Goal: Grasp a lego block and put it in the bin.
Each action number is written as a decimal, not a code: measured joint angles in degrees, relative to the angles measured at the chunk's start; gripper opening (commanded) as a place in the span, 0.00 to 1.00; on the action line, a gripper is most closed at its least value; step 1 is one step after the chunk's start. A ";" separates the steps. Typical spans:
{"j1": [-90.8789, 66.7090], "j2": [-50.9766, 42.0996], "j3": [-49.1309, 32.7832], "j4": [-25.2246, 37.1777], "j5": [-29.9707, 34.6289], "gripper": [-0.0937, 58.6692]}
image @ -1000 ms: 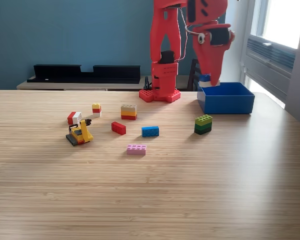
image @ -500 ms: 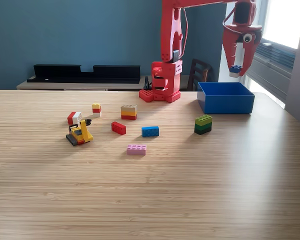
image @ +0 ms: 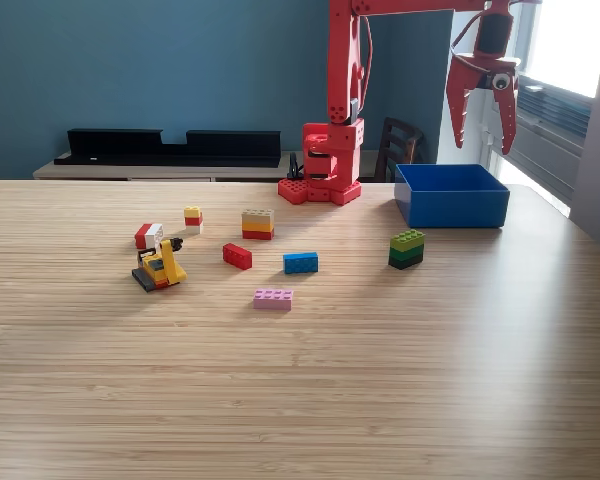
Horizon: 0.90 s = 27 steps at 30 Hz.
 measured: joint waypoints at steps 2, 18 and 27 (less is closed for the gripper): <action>0.00 0.00 0.00 0.00 -0.09 0.17; 27.95 0.09 -1.49 -7.29 -0.53 0.00; 37.44 0.09 -1.49 -11.07 -5.19 0.00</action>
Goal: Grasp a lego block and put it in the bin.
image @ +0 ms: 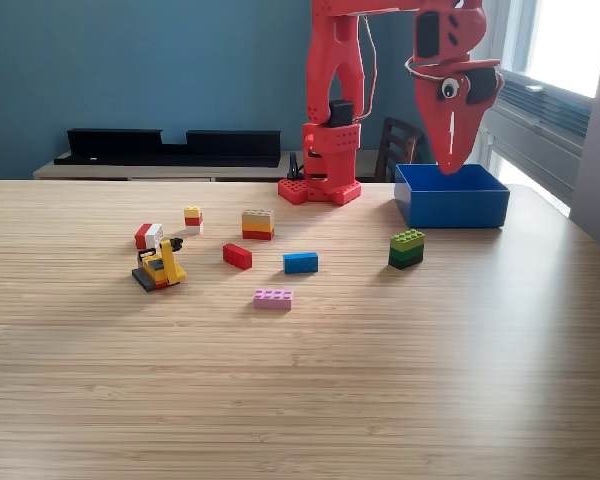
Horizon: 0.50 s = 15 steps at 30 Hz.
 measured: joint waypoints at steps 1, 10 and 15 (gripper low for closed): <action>0.09 0.00 0.00 0.00 -0.35 0.00; 0.62 0.00 0.00 0.00 -2.90 0.00; 0.88 0.00 0.00 -0.97 -3.78 0.00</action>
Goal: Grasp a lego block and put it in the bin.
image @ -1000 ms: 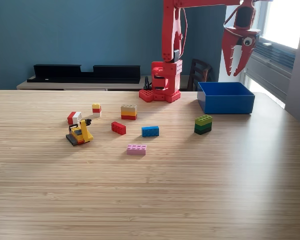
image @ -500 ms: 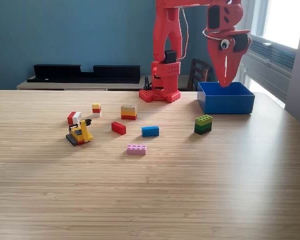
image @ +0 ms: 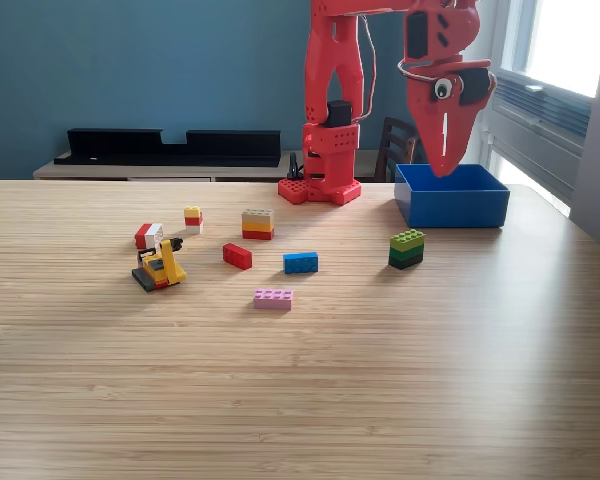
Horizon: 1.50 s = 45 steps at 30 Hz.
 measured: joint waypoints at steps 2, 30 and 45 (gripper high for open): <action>-0.09 0.00 0.00 -0.35 0.00 0.00; 26.72 0.00 3.60 -15.47 0.35 0.00; 38.85 0.00 18.81 -33.75 1.49 0.00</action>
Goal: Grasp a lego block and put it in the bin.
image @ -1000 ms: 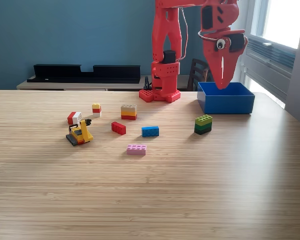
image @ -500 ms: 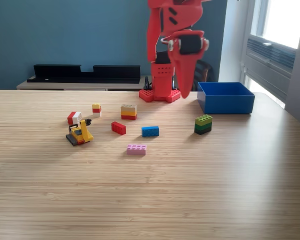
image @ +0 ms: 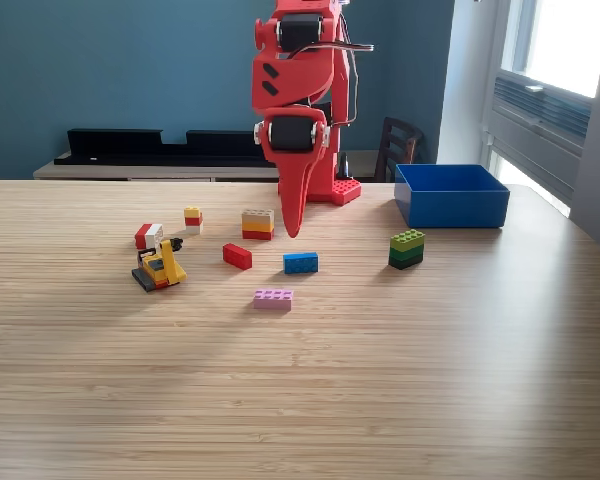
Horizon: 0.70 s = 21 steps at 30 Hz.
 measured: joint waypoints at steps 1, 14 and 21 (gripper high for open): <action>0.18 0.00 0.35 -0.62 -0.35 0.03; 1.49 -2.29 0.09 -1.41 -3.25 0.39; 3.08 -13.71 -8.35 5.89 -4.83 0.41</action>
